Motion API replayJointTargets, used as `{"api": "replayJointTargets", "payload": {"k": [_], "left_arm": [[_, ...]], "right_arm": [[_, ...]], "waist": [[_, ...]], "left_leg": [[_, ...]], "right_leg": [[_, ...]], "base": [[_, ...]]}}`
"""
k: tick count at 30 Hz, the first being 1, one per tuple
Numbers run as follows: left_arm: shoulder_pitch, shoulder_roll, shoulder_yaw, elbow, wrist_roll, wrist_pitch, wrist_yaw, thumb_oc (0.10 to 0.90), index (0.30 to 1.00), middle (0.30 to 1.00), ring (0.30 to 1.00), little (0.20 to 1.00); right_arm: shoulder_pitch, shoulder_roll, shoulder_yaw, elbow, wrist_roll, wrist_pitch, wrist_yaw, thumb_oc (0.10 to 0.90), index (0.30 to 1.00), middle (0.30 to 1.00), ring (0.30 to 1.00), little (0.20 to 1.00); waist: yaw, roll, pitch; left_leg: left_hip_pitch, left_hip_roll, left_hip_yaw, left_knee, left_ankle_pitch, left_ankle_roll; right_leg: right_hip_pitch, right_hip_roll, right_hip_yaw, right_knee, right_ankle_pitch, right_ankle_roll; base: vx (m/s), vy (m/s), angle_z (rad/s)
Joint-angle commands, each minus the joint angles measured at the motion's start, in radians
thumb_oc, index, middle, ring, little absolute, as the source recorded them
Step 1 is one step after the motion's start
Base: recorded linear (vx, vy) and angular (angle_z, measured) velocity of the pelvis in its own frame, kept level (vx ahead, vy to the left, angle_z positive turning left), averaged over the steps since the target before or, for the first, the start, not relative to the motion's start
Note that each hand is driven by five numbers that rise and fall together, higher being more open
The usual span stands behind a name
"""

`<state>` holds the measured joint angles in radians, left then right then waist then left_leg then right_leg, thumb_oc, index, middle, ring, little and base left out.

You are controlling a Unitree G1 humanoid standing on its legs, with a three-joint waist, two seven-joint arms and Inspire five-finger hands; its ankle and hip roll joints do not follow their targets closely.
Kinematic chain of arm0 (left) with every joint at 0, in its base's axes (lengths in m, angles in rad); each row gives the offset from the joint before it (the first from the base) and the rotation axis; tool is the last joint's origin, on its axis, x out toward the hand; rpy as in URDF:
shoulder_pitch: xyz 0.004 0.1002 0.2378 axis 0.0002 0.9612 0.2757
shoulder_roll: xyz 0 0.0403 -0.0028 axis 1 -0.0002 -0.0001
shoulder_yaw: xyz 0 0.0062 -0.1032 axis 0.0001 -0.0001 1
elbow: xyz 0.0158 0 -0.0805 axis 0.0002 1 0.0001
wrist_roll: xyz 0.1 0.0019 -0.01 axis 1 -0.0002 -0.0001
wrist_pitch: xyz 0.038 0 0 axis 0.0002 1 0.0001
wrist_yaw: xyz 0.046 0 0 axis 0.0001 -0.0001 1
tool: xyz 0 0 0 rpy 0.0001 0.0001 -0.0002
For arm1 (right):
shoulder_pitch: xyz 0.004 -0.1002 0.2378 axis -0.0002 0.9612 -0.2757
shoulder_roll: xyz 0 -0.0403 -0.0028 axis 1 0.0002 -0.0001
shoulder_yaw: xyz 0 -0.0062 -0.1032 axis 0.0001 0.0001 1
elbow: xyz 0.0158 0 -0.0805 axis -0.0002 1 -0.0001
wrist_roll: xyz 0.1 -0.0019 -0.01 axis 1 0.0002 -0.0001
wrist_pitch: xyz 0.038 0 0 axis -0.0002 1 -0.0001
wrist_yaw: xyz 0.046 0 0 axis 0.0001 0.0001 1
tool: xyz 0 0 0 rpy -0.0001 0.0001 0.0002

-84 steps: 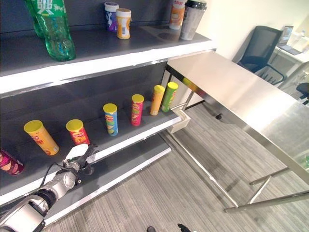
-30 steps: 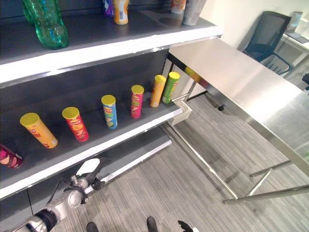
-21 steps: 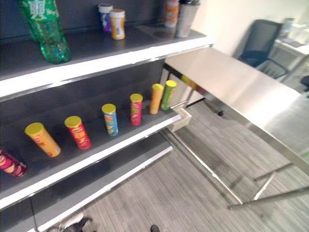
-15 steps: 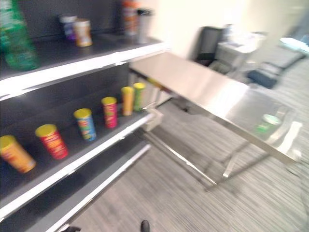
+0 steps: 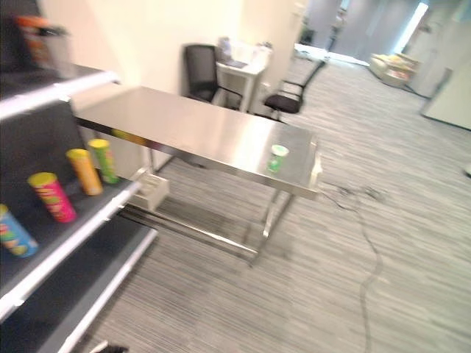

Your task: Put the goods on the table back onto the shelves and tidy them up.

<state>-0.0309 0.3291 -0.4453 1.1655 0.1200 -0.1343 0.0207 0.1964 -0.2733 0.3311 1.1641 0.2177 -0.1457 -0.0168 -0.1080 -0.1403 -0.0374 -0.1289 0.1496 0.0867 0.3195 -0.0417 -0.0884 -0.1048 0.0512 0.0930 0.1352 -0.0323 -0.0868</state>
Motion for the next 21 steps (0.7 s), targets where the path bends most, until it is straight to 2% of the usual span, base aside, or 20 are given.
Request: {"api": "replayJointTargets", "payload": {"k": [1,3,4,6,7,8,9,11,13,14,17,20,21], "left_arm": [[-0.02,-0.062,0.05,-0.014,-0.066,-0.053,0.02,0.8,0.9,0.9,0.9,0.9],[-0.04,-0.081,0.036,-0.022,-0.08,-0.057,0.028,0.8,0.9,0.9,0.9,0.9],[-0.042,-0.082,0.035,-0.021,-0.08,-0.058,0.028,0.8,0.9,0.9,0.9,0.9],[-0.051,-0.1,0.039,-0.003,-0.095,-0.054,0.032,0.8,0.9,0.9,0.9,0.9],[-0.051,-0.101,0.039,-0.003,-0.095,-0.054,0.032,0.8,0.9,0.9,0.9,0.9],[-0.043,-0.109,0.066,0.022,-0.118,-0.047,0.036,0.8,0.9,0.9,0.9,0.9],[-0.038,-0.118,0.085,0.044,-0.144,-0.043,0.037,0.8,0.9,0.9,0.9,0.9],[-0.035,-0.124,0.099,0.061,-0.158,-0.042,0.042,0.8,0.9,0.9,0.9,0.9],[-0.035,-0.127,0.114,0.086,-0.147,-0.041,0.042,0.8,0.9,0.9,0.9,0.9],[-0.035,-0.127,0.114,0.086,-0.147,-0.042,0.042,0.8,0.9,0.9,0.9,0.9],[-0.041,-0.117,0.1,0.067,-0.115,-0.045,0.039,0.8,0.9,0.9,0.9,0.9],[-0.054,-0.109,0.073,0.039,-0.095,-0.048,0.037,0.8,0.9,0.9,0.9,0.9],[-0.055,-0.109,0.073,0.039,-0.095,-0.048,0.037,0.8,0.9,0.9,0.9,0.9]], "right_arm": [[0.004,0.002,-0.017,0.01,-0.026,-0.014,0.008,0.8,0.9,0.9,0.9,0.9],[-0.02,-0.003,0.003,0.013,-0.032,-0.015,-0.004,0.8,0.9,0.9,0.9,0.9],[-0.021,-0.003,0.002,0.014,-0.032,-0.015,-0.004,0.8,0.9,0.9,0.9,0.9],[-0.044,-0.001,0.026,-0.002,-0.037,-0.019,-0.024,0.8,0.9,0.9,0.9,0.9],[-0.044,-0.001,0.026,-0.002,-0.037,-0.018,-0.024,0.8,0.9,0.9,0.9,0.9],[-0.048,0.005,0.037,-0.005,-0.049,-0.016,-0.022,0.8,0.9,0.9,0.9,0.9],[-0.046,0.008,0.043,-0.008,-0.061,-0.013,-0.025,0.8,0.9,0.9,0.9,0.9],[-0.043,0.013,0.049,-0.016,-0.072,-0.01,-0.024,0.8,0.9,0.9,0.9,0.9],[-0.032,0.013,0.059,-0.037,-0.101,0.0,-0.004,0.8,0.9,0.9,0.9,0.9],[-0.031,0.013,0.059,-0.038,-0.102,0.0,-0.004,0.8,0.9,0.9,0.9,0.9],[-0.027,0.006,0.061,-0.036,-0.133,0.005,0.003,0.8,0.9,0.9,0.9,0.9],[-0.041,-0.006,0.04,-0.042,-0.131,0.006,-0.003,0.8,0.9,0.9,0.9,0.9],[-0.041,-0.006,0.039,-0.042,-0.131,0.006,-0.003,0.8,0.9,0.9,0.9,0.9]], "waist": [[0.034,0.037,0.021],[0.074,0.057,0.052],[0.074,0.055,0.055],[0.118,0.077,0.086],[0.119,0.075,0.088],[0.122,0.09,0.076],[0.121,0.099,0.069],[0.118,0.102,0.059],[0.1,0.084,0.005],[0.1,0.083,0.005],[0.096,0.07,-0.015],[0.086,0.066,-0.005],[0.086,0.065,-0.005]], "left_leg": [[-0.027,-0.09,0.053,-0.094,-0.021,0.086],[-0.145,-0.134,-0.012,-0.169,0.098,0.072],[-0.141,-0.136,-0.012,-0.171,0.098,0.072],[-0.207,-0.147,-0.057,-0.28,0.169,0.048],[-0.202,-0.149,-0.054,-0.283,0.17,0.049],[-0.162,-0.142,-0.064,-0.345,0.181,0.049],[-0.142,-0.138,-0.063,-0.341,0.192,0.057],[-0.138,-0.142,-0.057,-0.339,0.197,0.062],[-0.099,-0.158,-0.024,-0.331,0.172,0.079],[-0.098,-0.159,-0.023,-0.331,0.172,0.079],[-0.069,-0.174,-0.008,-0.343,0.15,0.087],[-0.047,-0.192,0.004,-0.343,0.125,0.105],[-0.048,-0.192,0.004,-0.343,0.125,0.105]], "right_leg": [[-0.001,-0.029,0.045,0.004,-0.024,0.155],[0.022,0.012,0.075,0.014,-0.037,0.142],[0.025,0.01,0.075,0.016,-0.04,0.142],[0.064,0.053,0.136,0.039,-0.069,0.127],[0.067,0.051,0.138,0.041,-0.071,0.127],[0.08,0.066,0.165,0.054,-0.096,0.131],[0.097,0.068,0.18,0.061,-0.117,0.131],[0.106,0.059,0.188,0.069,-0.138,0.129],[0.119,0.008,0.213,0.097,-0.175,0.143],[0.119,0.006,0.213,0.098,-0.176,0.143],[0.118,-0.032,0.212,0.123,-0.161,0.169],[0.068,-0.064,0.196,0.235,-0.089,0.19],[0.065,-0.064,0.197,0.239,-0.091,0.19]], "base": [[0.13,-0.036,-0.25],[0.13,-0.05,-0.09],[0.12,-0.029,-0.29],[0.21,0.002,-0.51],[0.25,0.041,-0.32],[0.24,0.066,-0.38],[0.33,0.109,-0.69],[0.27,0.11,-0.84],[0.49,0.148,-0.48],[0.35,0.075,-0.4],[0.27,0.04,-0.23],[0.19,0.045,-0.19],[0.13,0.061,-0.04]]}}
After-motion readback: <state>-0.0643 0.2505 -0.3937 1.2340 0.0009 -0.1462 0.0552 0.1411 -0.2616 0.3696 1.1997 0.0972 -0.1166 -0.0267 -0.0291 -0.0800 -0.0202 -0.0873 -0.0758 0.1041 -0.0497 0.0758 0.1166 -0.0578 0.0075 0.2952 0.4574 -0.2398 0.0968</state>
